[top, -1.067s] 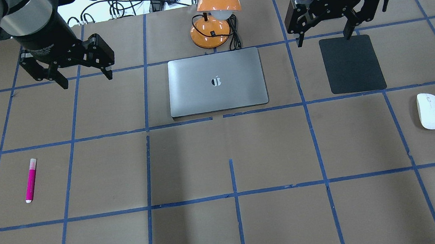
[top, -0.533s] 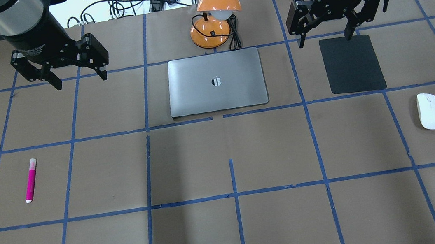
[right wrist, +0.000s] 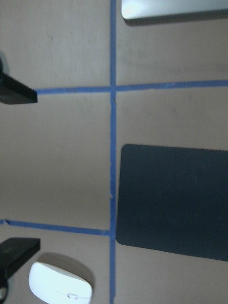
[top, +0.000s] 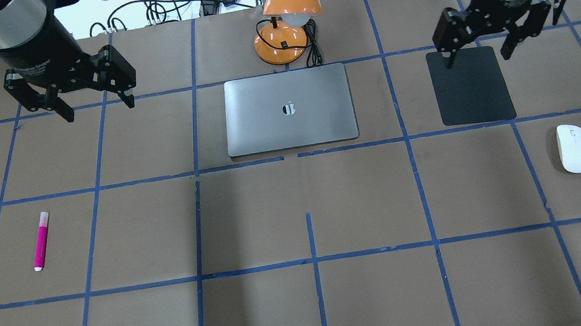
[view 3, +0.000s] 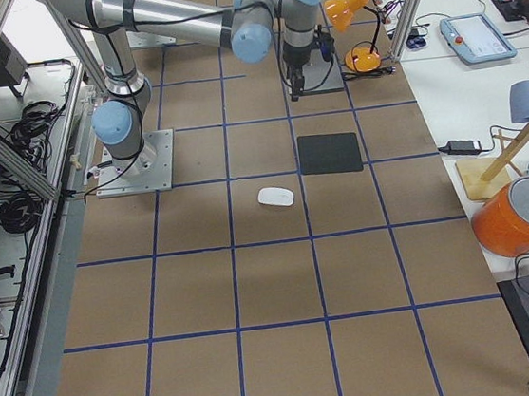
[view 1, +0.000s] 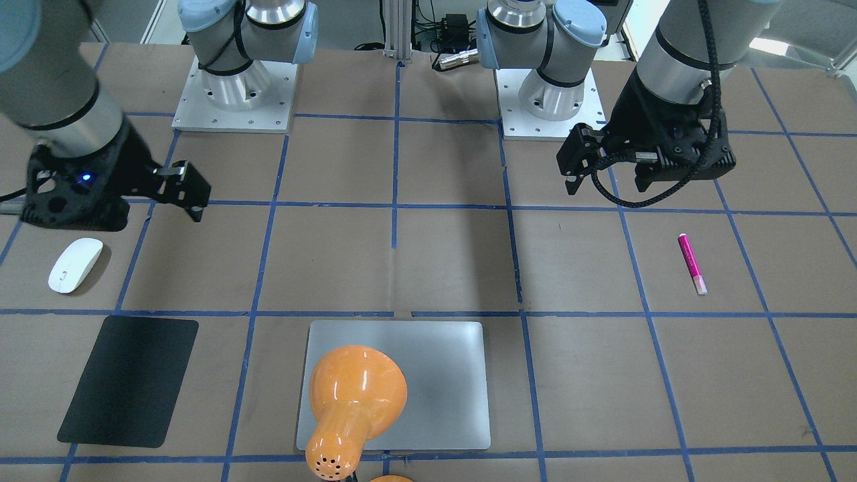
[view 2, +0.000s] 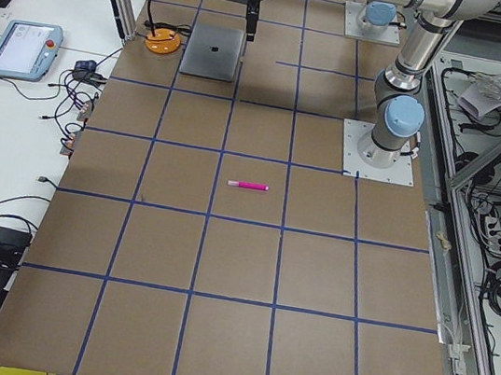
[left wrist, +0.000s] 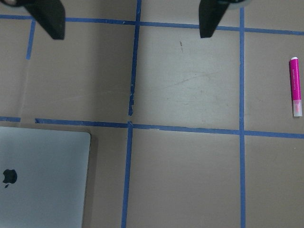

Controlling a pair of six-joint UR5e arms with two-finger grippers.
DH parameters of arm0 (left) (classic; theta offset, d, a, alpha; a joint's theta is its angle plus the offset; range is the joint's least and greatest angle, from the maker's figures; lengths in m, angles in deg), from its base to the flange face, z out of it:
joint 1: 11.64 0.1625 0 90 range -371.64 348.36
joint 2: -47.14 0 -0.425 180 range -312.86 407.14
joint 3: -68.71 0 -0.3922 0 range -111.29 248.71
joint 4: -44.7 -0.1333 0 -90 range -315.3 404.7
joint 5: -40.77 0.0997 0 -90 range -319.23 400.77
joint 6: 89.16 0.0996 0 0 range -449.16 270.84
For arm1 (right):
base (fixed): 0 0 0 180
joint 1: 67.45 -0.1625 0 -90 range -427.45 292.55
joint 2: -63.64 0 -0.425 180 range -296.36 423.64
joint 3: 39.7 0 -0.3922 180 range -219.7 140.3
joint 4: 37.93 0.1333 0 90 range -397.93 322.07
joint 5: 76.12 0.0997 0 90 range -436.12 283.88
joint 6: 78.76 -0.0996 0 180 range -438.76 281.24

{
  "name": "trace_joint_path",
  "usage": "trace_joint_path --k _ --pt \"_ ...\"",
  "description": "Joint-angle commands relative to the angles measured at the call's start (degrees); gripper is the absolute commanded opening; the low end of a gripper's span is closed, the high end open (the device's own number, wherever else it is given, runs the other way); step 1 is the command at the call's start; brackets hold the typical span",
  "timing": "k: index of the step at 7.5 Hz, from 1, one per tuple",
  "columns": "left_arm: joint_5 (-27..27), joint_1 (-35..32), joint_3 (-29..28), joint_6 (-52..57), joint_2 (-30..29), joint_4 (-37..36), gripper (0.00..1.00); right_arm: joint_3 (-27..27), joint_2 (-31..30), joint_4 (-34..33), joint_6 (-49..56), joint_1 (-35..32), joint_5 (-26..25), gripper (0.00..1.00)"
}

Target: Place pen and mouse around notebook

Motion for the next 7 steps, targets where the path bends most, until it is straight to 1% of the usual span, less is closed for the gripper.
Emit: trace_joint_path --k 1,2,3,4,5,6,7 --pt "-0.21 7.00 1.51 6.06 0.85 1.26 1.00 -12.75 2.28 -19.28 12.00 14.31 0.09 1.00" --pt "-0.22 13.75 3.52 14.20 0.68 0.21 1.00 -16.37 4.73 -24.58 14.20 17.67 -0.52 1.00" --pt "0.30 20.78 6.41 20.02 -0.71 -2.06 1.00 -17.89 7.97 -29.94 15.01 19.19 -0.96 1.00" --pt "0.31 26.77 9.92 25.91 -1.77 -7.13 1.00 -17.99 10.10 -31.04 15.71 20.07 -1.75 1.00" --pt "0.31 31.44 14.65 33.28 -3.44 -14.66 1.00 -17.99 10.90 -30.79 15.02 20.08 -3.41 1.00" --pt "0.31 34.53 21.92 39.27 -5.63 -25.09 1.00 -18.34 11.08 -30.26 14.76 20.08 -4.03 1.00" --pt "0.22 36.04 29.22 44.29 -8.52 -39.38 1.00 -20.69 10.91 -31.21 14.40 20.08 -4.13 1.00"
